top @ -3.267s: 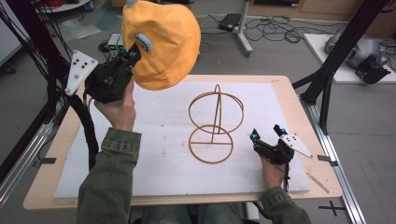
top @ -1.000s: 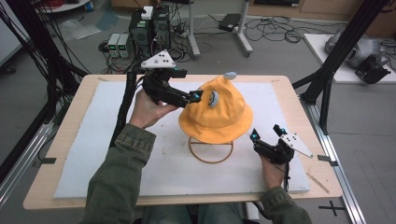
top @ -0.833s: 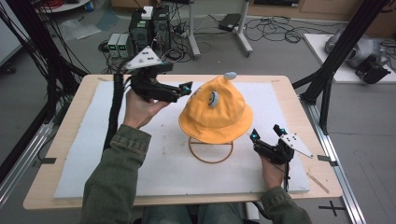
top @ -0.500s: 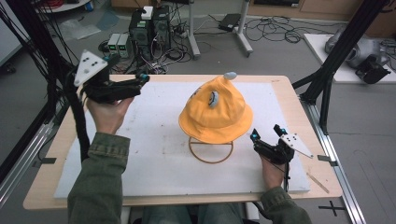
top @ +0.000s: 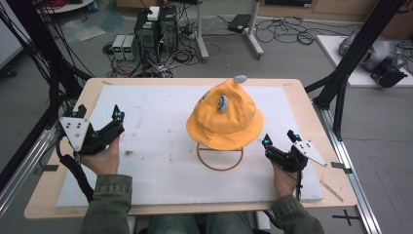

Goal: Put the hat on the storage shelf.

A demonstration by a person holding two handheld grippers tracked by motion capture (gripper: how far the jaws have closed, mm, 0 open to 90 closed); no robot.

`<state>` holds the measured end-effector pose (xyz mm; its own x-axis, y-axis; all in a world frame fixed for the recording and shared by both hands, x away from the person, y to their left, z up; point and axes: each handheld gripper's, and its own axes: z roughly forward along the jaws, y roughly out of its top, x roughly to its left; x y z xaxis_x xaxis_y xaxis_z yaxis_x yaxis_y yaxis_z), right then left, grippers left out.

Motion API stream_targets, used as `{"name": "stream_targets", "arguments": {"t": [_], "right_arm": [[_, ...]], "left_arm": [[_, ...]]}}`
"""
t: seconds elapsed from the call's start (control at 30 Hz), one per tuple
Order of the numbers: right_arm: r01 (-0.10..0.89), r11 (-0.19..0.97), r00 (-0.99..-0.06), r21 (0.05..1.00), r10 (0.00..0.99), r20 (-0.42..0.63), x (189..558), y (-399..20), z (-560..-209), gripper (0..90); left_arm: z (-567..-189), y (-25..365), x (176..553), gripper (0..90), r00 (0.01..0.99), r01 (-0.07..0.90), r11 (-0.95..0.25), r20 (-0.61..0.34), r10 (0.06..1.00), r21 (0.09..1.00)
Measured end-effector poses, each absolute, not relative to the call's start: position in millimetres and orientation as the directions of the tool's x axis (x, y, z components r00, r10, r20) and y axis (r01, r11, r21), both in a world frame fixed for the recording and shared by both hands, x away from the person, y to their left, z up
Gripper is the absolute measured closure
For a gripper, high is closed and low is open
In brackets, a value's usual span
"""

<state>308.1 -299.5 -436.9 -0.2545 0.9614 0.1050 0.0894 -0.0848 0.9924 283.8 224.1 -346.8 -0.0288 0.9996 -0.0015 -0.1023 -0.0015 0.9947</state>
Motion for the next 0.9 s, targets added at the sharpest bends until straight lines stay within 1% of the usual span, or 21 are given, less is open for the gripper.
{"name": "stream_targets", "arguments": {"t": [0.13,0.17,0.23,0.3,0.37,0.57,0.67,0.7,0.9], "right_arm": [[0.072,-0.086,-0.241,0.994,0.965,0.101,306.6,-299.2,-435.9,9.2],[0.063,-0.079,-0.238,0.995,0.967,0.092,306.4,-299.6,-435.3,9.2],[0.047,-0.072,-0.229,0.996,0.97,0.081,305.0,-299.6,-433.5,9.2],[0.038,-0.078,-0.23,0.996,0.969,0.085,303.6,-299.3,-431.8,9.2],[0.035,-0.079,-0.23,0.996,0.97,0.085,302.6,-298.5,-430.5,9.2],[0.04,-0.08,-0.237,0.996,0.968,0.087,303.2,-297.5,-429.9,9.2],[0.047,-0.085,-0.242,0.995,0.966,0.094,303.7,-297.0,-430.2,9.2],[0.05,-0.087,-0.24,0.995,0.966,0.096,303.7,-297.0,-430.3,9.2],[0.058,-0.093,-0.248,0.994,0.963,0.104,304.2,-297.5,-430.5,9.2]], "left_arm": [[-373.0,217.0,280.0,10.6,-0.06,-0.091,-0.042,0.036,0.998,0.995],[-373.0,217.0,280.0,10.6,-0.06,-0.091,-0.042,0.036,0.998,0.995],[-384.5,215.1,278.7,10.6,-0.067,-0.063,-0.054,0.05,0.996,0.997],[-387.7,214.9,278.2,10.6,-0.072,-0.058,-0.05,0.046,0.996,0.997],[-398.4,217.8,277.5,10.6,-0.082,-0.028,-0.031,0.028,0.996,0.999],[-405.3,223.1,278.8,10.8,-0.098,0.006,-0.009,0.01,0.995,1.0],[-412.6,223.9,279.0,11.0,-0.086,0.038,-0.004,0.008,0.996,0.999],[-414.9,223.9,279.5,11.0,-0.086,0.038,0.006,-0.003,0.996,0.999],[-416.3,226.9,278.9,11.0,-0.09,0.039,0.001,0.002,0.996,0.999]]}}
